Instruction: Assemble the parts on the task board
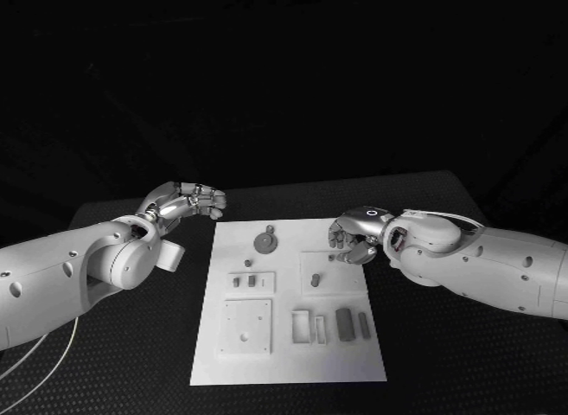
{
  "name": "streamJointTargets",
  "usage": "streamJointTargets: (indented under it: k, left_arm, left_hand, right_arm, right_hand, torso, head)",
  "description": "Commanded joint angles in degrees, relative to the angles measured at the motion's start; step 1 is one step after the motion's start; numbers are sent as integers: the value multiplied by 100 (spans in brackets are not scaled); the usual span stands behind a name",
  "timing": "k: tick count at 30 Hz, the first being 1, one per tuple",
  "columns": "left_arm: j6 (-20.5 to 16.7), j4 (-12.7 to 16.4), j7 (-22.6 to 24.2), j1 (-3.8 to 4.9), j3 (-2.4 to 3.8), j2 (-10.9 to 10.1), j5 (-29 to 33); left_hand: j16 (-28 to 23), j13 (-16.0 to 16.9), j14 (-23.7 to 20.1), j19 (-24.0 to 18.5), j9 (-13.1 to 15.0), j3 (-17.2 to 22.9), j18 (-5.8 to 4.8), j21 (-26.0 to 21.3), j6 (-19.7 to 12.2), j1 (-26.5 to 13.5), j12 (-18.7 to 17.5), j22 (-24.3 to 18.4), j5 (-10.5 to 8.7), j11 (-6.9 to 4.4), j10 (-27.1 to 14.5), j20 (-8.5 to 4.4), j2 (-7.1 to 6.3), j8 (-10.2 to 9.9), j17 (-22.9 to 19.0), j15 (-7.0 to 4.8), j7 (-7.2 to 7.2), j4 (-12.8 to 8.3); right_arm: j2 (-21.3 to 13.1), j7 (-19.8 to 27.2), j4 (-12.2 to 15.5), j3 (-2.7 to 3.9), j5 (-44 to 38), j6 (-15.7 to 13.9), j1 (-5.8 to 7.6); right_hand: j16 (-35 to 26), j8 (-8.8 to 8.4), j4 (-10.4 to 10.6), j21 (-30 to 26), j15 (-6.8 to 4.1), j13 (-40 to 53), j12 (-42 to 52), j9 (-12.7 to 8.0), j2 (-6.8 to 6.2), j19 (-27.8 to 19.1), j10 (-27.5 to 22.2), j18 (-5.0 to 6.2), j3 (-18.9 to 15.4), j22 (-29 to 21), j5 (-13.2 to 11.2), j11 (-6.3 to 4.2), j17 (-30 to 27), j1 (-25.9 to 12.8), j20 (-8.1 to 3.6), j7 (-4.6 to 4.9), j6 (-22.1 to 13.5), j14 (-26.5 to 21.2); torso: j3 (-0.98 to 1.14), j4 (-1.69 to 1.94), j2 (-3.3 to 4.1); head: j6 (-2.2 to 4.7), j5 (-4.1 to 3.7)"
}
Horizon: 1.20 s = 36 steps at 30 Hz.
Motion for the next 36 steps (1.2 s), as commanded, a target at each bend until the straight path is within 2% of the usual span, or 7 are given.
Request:
streamJointTargets:
  k: [1, 7, 14, 23, 31, 36]
  left_arm:
    - [71, 23, 91, 4, 4, 2, 94]
    - [76, 32, 87, 4, 4, -3, 100]
    - [79, 39, 82, 4, 4, 2, 116]
    - [86, 45, 68, 4, 4, -4, 128]
    - [97, 44, 43, 5, 4, 0, 128]
    - [100, 45, 35, 5, 4, -10, 130]
  left_hand:
    - [-42, -8, -14, -26, -8, -27, 15, -22, -19, -4, -14, 7, -11, 26, -34, 23, 56, 7, 11, 13, 24, -1]
    - [-48, -11, -12, -25, -9, -28, 17, -24, -20, -6, -14, 9, -11, 28, -37, 25, 58, 7, 15, 15, 27, 1]
    - [-62, -17, -11, -25, -12, -34, 20, -29, -26, -13, -14, 13, -12, 33, -47, 30, 57, 5, 26, 19, 33, 4]
    - [-85, -29, -7, -24, -18, -41, 26, -39, -43, -23, -15, 19, -11, 41, -65, 36, 60, -2, 46, 23, 41, 9]
    - [-96, -35, -1, -22, -21, -45, 30, -43, -54, -28, -15, 24, -11, 46, -76, 38, 59, -6, 59, 23, 46, 10]
    - [-100, -39, 5, -19, -23, -47, 32, -44, -59, -30, -16, 27, -11, 49, -85, 39, 59, -8, 67, 23, 48, 11]
  right_arm:
    - [63, -144, -26, -24, -350, -11, -23]
    - [175, -170, -127, -56, -433, -26, -82]
    - [291, -156, -209, -64, -464, -6, -140]
    - [398, -152, -323, -91, -530, 36, -191]
    - [472, -186, -379, -134, -686, 132, -210]
    - [468, -263, -390, -163, -905, 207, -231]
  right_hand:
    - [36, 22, -2, -2, 2, 10, -44, -1, -48, 45, 49, 38, 53, 6, -37, -1, 5, 1, -13, -10, 41, 55]
    - [35, 27, 9, -4, 1, 13, -56, 0, -40, 48, 60, 38, 72, 8, -38, -2, 6, 6, -13, -14, 53, 57]
    - [36, 31, 25, -7, -2, 22, -83, 0, -6, 57, 88, 38, 124, 13, -37, -7, 8, 24, -16, -21, 75, 64]
    - [46, 48, 21, -4, -13, 43, -112, 4, 63, 77, 153, 38, 184, 27, -34, -23, 18, 44, -22, -41, 130, 84]
    - [68, 103, -22, 4, -37, 94, -150, 23, 238, 117, 288, 38, 306, 55, -35, -61, 40, 62, -37, -103, 281, 120]
    - [130, 148, -138, 62, -81, 156, -166, 42, 322, 218, 435, 38, 395, 107, -29, -113, 88, 85, -81, -158, 424, 207]
  torso:
    - [5, 2, 3]
    - [10, 5, 2]
    - [15, 9, 3]
    - [20, 0, 3]
    - [19, -6, 2]
    - [20, -5, -1]
  head:
    - [-23, 3]
    - [-41, 19]
    - [-67, 45]
    - [-107, 88]
    - [-129, 95]
    - [-157, 94]
